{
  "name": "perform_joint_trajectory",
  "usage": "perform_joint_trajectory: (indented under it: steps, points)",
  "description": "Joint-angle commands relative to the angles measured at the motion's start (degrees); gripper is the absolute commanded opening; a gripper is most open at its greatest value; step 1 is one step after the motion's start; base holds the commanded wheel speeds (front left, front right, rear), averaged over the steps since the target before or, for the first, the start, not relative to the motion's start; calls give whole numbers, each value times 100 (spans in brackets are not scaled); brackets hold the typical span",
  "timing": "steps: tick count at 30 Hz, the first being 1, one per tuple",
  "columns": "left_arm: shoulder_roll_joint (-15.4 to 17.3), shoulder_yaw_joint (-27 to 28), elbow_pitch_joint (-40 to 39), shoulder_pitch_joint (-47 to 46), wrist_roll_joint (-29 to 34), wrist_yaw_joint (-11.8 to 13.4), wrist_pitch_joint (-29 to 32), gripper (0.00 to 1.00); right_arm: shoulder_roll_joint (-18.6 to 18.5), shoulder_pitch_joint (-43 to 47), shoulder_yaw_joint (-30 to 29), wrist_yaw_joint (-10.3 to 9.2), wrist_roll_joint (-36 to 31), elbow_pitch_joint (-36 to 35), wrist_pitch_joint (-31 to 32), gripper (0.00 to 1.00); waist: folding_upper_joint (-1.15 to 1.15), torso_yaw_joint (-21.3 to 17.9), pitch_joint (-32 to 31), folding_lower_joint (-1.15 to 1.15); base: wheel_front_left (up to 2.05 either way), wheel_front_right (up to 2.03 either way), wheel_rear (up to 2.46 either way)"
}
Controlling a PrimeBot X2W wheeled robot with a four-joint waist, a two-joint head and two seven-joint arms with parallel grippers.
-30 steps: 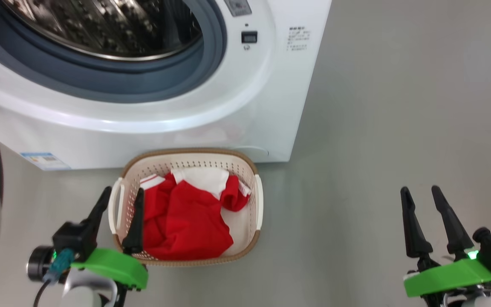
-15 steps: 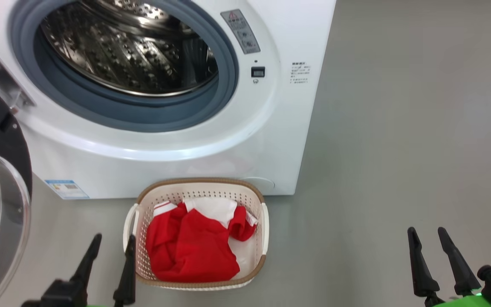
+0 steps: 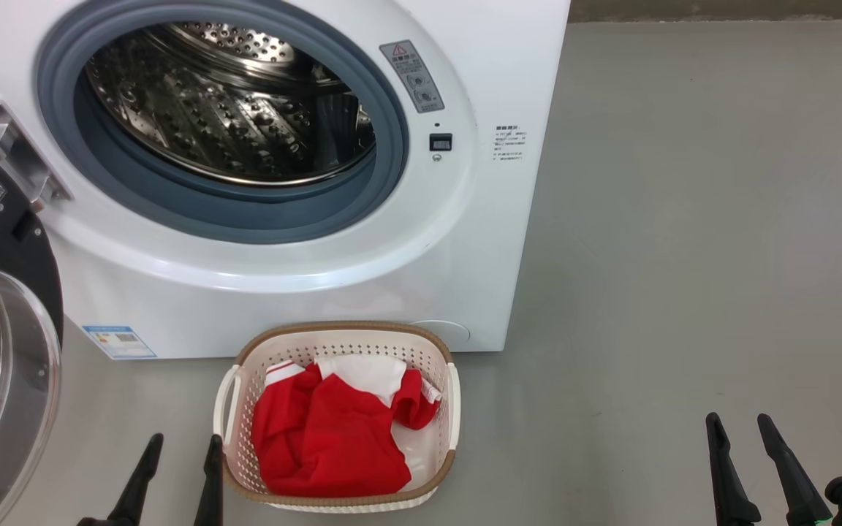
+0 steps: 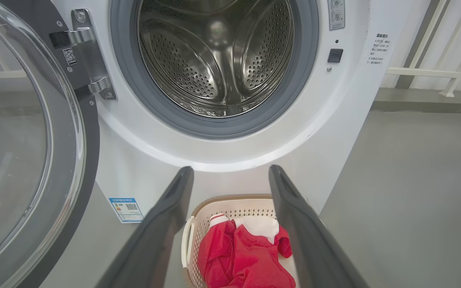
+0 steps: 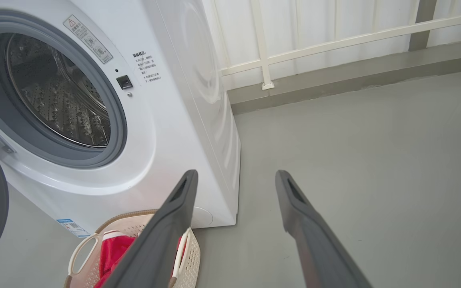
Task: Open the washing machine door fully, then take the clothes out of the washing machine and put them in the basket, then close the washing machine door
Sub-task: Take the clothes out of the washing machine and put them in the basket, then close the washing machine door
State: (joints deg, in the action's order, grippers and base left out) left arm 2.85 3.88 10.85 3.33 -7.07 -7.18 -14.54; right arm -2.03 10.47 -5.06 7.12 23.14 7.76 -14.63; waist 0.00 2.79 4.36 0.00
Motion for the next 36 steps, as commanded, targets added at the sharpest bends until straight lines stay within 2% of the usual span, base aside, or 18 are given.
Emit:
perform_joint_trajectory:
  steps: [1, 19, 36]
  points:
    - [41, 209, -171, -56, 5, -31, -46, 100, -85, -90, 93, 36, 11, -158, -37, 100, 0, -1, 10, 0, 0, 0, 0]
    - [12, 228, -201, -84, 109, -31, -46, 100, -85, -139, 81, 36, 9, -152, -37, 100, 0, -17, 12, 0, -10, 10, 0]
    - [5, 199, -299, -73, 19, -31, -46, 100, -85, -192, 112, 36, 19, -122, -37, 100, 0, -61, 19, 0, -135, 134, 1]
